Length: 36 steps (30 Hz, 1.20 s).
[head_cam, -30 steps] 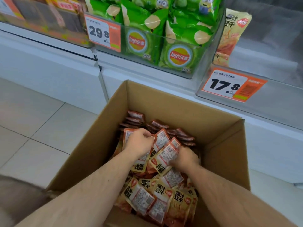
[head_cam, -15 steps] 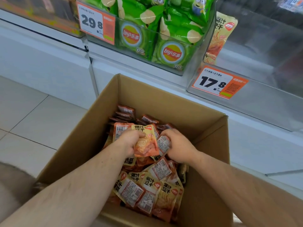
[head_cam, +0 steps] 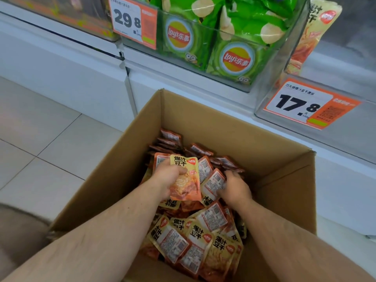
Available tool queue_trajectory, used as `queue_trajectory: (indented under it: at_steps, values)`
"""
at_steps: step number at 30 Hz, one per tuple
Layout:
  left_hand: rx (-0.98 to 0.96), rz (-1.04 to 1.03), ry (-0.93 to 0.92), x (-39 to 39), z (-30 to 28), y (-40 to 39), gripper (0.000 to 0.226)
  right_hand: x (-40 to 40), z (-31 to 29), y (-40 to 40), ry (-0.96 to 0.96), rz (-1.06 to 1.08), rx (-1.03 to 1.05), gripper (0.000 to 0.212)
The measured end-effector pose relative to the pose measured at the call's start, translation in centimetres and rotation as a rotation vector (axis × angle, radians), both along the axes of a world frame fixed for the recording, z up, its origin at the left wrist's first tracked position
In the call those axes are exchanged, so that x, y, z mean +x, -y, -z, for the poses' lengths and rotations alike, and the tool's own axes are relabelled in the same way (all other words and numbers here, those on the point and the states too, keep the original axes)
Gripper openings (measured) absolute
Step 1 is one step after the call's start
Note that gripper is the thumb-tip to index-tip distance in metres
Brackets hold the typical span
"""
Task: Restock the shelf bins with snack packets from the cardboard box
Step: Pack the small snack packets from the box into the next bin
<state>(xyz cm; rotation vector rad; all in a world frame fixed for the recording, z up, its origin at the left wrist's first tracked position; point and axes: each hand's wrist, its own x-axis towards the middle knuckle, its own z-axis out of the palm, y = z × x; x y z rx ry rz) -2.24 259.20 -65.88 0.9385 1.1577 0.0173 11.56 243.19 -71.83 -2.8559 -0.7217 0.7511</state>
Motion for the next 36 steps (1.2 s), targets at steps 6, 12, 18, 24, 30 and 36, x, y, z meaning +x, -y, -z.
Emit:
queue_trajectory:
  at_steps: [6, 12, 18, 24, 30, 36]
  values:
    - [-0.004, -0.006, -0.051, -0.2, -1.5, 0.5, 0.033, -0.3, -6.3, 0.5, 0.056, -0.331, -0.068, 0.015]
    - [-0.018, 0.083, -0.054, -0.3, -4.2, 1.9, 0.017, -2.2, -16.5, 3.4, 0.38, -0.7, -0.121, 0.023]
    - [-0.31, 0.171, 0.223, 0.5, -7.1, 3.8, 0.068, -5.4, -19.7, 4.9, 0.53, -0.83, -0.029, 0.035]
    - [0.077, 0.192, 0.471, 0.4, -10.5, 5.0, 0.03, -7.7, -22.1, 3.0, 0.414, -0.658, 0.128, 0.047]
    - [0.358, 0.298, 0.669, 0.6, -14.9, 4.3, 0.041, -5.4, -26.6, 2.8, 0.169, -0.059, 0.588, 0.045]
    - [0.408, 0.35, 0.796, 1.5, -19.7, 5.3, 0.041, -4.0, -29.9, 3.7, -0.352, -0.035, 0.84, 0.013]
